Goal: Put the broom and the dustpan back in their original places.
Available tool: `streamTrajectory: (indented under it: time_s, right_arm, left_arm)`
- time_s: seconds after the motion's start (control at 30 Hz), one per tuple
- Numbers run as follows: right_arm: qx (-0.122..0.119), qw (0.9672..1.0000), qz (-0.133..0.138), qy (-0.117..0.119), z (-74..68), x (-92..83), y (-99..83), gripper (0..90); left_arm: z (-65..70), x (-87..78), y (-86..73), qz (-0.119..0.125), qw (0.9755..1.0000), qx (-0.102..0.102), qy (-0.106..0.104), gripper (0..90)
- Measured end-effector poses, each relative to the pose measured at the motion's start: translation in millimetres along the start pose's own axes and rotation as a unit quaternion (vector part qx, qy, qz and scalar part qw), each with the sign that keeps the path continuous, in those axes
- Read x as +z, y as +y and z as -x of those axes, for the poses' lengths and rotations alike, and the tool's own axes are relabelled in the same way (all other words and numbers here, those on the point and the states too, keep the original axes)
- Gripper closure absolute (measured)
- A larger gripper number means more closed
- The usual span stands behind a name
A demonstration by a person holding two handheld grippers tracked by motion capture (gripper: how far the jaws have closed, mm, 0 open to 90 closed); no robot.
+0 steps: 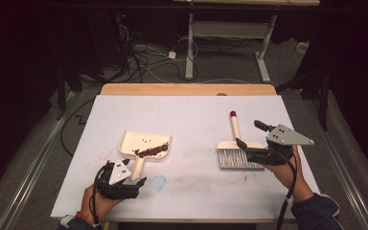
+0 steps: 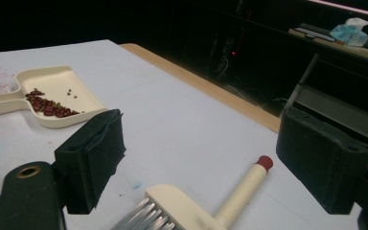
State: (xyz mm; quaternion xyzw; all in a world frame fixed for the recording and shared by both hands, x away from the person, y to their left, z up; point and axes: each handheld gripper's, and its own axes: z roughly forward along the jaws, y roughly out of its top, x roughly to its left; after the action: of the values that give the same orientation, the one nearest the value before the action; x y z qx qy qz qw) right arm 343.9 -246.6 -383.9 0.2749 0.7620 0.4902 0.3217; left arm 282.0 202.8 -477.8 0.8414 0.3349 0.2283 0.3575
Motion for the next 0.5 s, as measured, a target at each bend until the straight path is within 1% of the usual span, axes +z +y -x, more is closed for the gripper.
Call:
streamTrajectory:
  time_s: [0.13, 0.33, 0.4, 0.5]
  right_arm:
    - [-0.020, 0.9998, 0.003, 0.002, -1.6, -4.3, -3.4, 17.5]
    - [-0.025, 0.9996, -0.008, -0.006, -2.5, -9.7, -11.3, 17.6]
    - [-0.023, 0.9996, -0.012, -0.007, -2.9, -10.9, -13.9, 18.2]
    - [-0.036, 0.9990, -0.024, -0.013, -5.5, -12.2, -18.0, 18.2]
  left_arm:
    - [0.3, 0.4, 0.1, -0.001, 1.0000, 0.001, -0.002, 16.9]
    - [1.0, 0.3, 0.6, -0.001, 1.0000, 0.005, -0.004, 16.9]
    - [1.0, 0.4, 0.7, -0.002, 1.0000, 0.004, -0.004, 16.9]
    - [1.2, -0.1, 0.9, 0.003, 1.0000, 0.002, 0.000, 16.9]
